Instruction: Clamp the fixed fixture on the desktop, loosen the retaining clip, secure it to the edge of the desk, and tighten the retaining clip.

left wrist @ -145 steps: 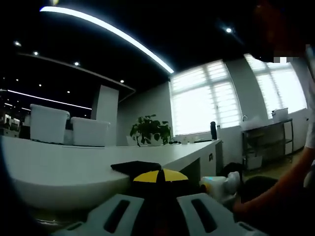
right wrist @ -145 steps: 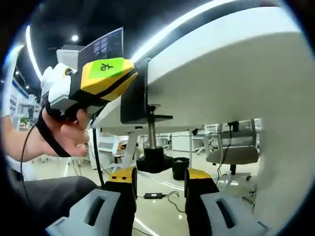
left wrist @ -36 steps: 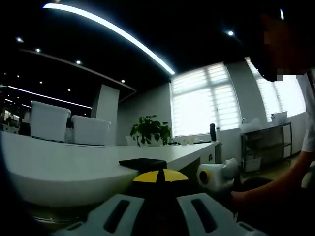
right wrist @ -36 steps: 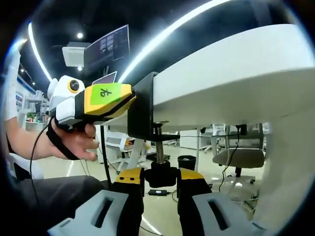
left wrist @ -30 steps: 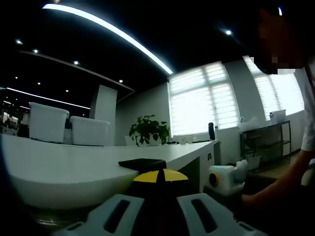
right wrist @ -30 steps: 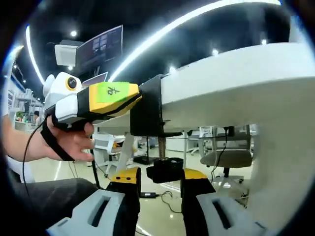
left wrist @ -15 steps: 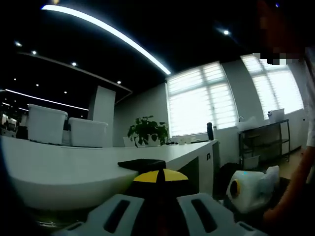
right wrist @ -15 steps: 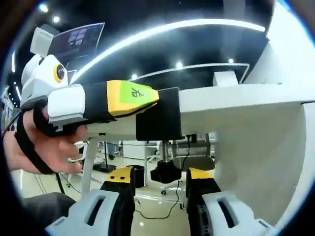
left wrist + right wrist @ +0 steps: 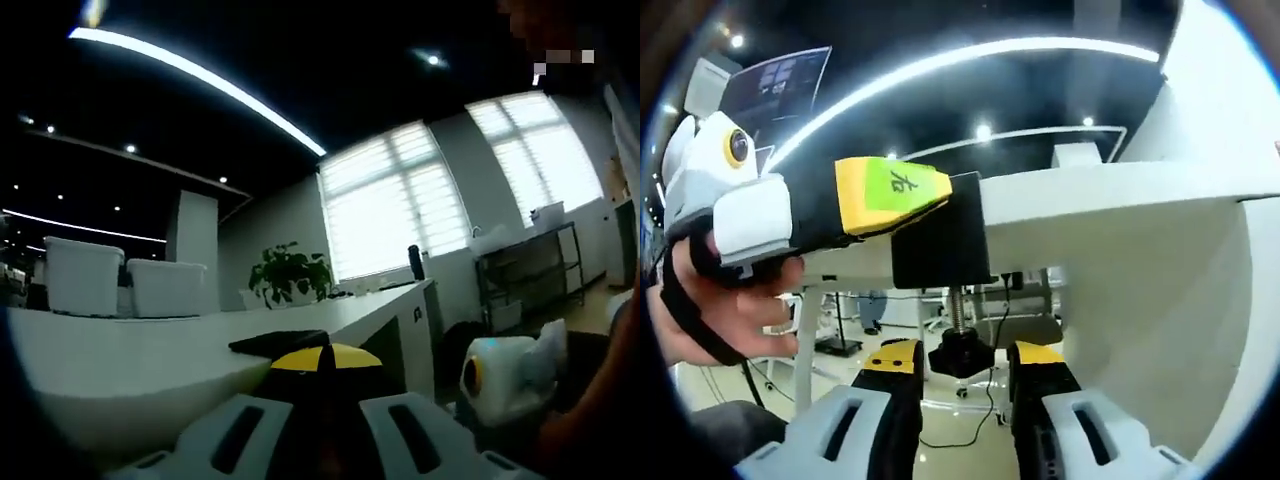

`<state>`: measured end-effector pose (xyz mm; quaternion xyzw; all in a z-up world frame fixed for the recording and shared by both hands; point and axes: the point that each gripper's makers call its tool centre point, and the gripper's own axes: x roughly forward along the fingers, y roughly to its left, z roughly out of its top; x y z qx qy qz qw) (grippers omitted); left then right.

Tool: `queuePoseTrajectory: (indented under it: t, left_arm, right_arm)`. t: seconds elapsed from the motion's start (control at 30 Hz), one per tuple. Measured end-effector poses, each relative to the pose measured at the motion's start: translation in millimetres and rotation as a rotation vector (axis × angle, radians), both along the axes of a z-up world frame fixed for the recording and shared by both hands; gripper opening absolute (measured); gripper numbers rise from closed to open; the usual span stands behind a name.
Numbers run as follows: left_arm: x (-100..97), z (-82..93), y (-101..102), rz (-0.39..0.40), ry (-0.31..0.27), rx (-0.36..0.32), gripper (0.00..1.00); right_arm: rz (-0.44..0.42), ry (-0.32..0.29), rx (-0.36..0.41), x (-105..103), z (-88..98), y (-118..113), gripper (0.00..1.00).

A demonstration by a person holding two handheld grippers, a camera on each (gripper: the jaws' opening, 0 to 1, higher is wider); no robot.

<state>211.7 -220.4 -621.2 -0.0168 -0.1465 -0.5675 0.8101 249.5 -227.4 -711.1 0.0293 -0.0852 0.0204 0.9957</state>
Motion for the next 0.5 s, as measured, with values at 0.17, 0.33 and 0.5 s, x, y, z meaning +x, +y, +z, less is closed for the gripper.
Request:
queuePoseTrajectory:
  t: [0.17,0.33,0.5]
  left_arm:
    - [-1.7,3.9,-2.6,-0.018,-0.005,-0.004,0.03]
    - [-1.4,3.6,-1.9,-0.032,0.019,-0.035,0.03]
    - [-2.7,3.5,-1.0,-0.036,0.011,-0.03,0.03]
  right_arm:
    - [-0.01,-0.001,-0.032,3.5,-1.8,0.8,0.25]
    - [0.056,-0.033,-0.066,0.3,-1.9,2.0,0.24]
    - [0.234,-0.036,-0.055,3.3,-2.1,4.7,0.24]
